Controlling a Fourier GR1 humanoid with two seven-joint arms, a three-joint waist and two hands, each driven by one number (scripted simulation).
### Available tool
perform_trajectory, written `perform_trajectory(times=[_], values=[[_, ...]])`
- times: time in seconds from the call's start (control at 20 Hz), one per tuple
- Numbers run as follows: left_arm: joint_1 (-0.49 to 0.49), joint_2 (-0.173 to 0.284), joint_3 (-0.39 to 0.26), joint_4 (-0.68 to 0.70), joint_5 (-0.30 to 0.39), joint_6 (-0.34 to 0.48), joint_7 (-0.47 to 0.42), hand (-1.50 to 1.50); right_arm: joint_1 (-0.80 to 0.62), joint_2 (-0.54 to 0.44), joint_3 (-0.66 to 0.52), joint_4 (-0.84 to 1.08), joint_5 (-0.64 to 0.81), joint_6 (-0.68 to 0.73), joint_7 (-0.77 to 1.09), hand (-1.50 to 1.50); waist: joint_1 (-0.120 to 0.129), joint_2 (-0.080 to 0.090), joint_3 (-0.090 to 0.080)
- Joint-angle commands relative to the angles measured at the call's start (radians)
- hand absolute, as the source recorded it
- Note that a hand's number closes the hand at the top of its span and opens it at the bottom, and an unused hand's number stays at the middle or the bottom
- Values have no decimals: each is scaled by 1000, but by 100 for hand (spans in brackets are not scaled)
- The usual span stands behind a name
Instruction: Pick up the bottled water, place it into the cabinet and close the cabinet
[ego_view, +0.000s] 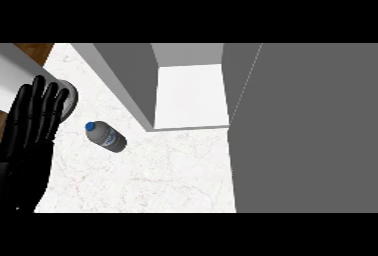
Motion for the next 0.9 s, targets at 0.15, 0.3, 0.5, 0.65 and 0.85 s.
perform_trajectory(times=[0.15,0.3,0.5,0.65,0.85], values=[[-99,-14,-75,55,6,-51,0,-150,125,24,37,-90,0,35,-72,-150,33,-20,-25],[9,-100,-52,186,207,-16,135,-150,159,98,95,-16,-188,72,57,-150,24,7,-25],[47,-103,-24,164,309,-22,243,-150,228,78,81,-74,-334,115,146,-150,34,-19,-25],[26,-87,-3,139,327,-5,317,-150,260,73,81,-120,-354,109,174,-150,39,-19,-25],[113,-42,49,70,395,-64,315,-150,374,95,154,-253,-311,93,198,-150,41,-20,-26]])
